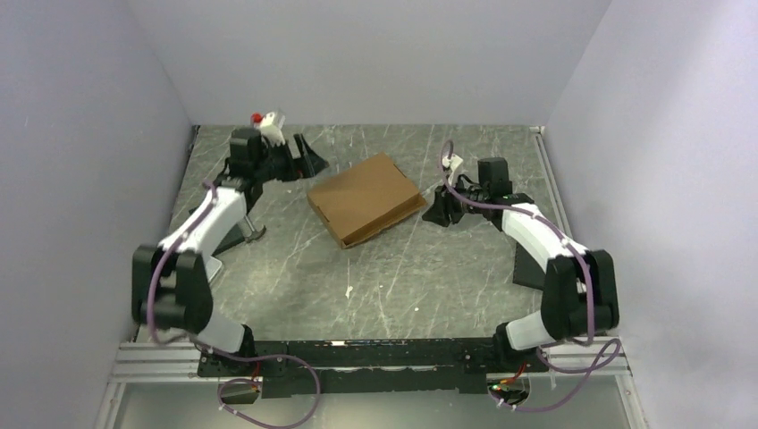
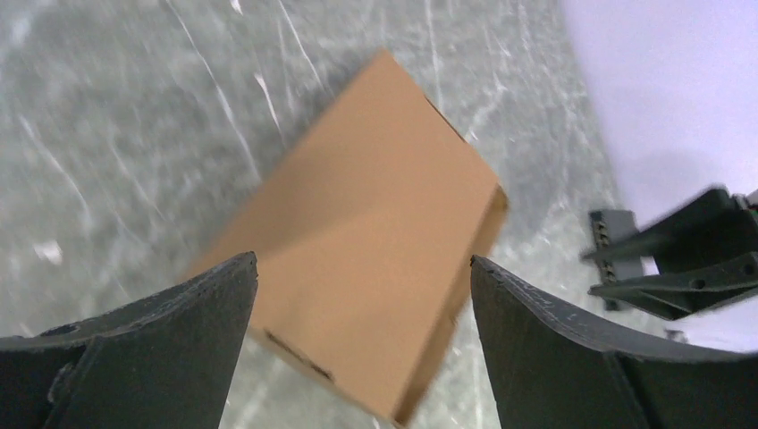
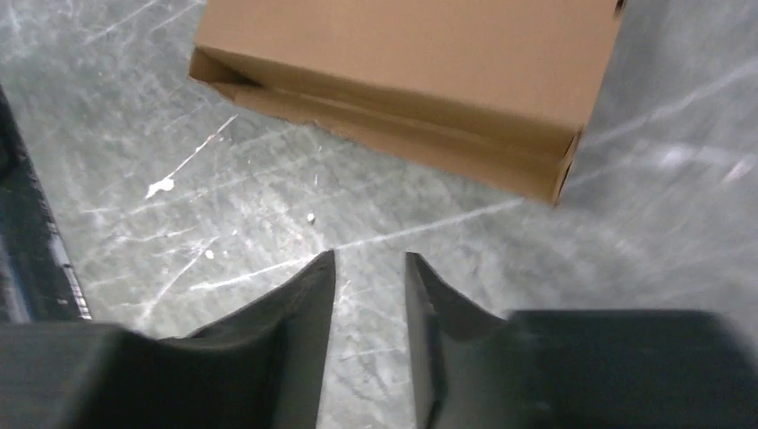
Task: Fold the paper box
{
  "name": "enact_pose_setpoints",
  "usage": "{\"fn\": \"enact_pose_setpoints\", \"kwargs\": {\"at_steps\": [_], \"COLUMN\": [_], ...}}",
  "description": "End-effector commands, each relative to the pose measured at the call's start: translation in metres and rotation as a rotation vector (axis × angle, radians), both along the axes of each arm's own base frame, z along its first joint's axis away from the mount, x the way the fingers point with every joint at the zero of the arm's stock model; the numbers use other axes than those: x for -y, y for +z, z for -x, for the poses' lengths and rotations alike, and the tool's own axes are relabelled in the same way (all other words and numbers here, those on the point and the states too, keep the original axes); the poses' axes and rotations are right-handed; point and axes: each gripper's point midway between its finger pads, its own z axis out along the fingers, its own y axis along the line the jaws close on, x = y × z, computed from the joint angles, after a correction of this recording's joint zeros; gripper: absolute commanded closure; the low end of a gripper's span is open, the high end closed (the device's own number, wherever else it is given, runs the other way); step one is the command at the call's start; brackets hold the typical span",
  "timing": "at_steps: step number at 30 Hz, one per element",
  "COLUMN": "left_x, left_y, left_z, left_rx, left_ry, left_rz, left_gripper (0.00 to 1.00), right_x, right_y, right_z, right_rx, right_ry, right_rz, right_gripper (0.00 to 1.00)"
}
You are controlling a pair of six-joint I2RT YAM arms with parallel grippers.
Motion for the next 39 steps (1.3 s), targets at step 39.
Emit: {"fn": "enact_pose_setpoints", "kwargs": {"at_steps": [39], "left_x": [0.098], "left_y": [-0.154], "left_z": [0.048], "left_rx": [-0.408], "left_ry": [-0.251], "left_rz": [-0.045], "left_gripper": [0.23], "right_x": [-0.044], "right_y": [-0.087], "right_z": [-0.097], "right_rx": [-0.193], "right_ry": [-0.541], "right_rz": [0.316], "right_gripper": [1.0]}}
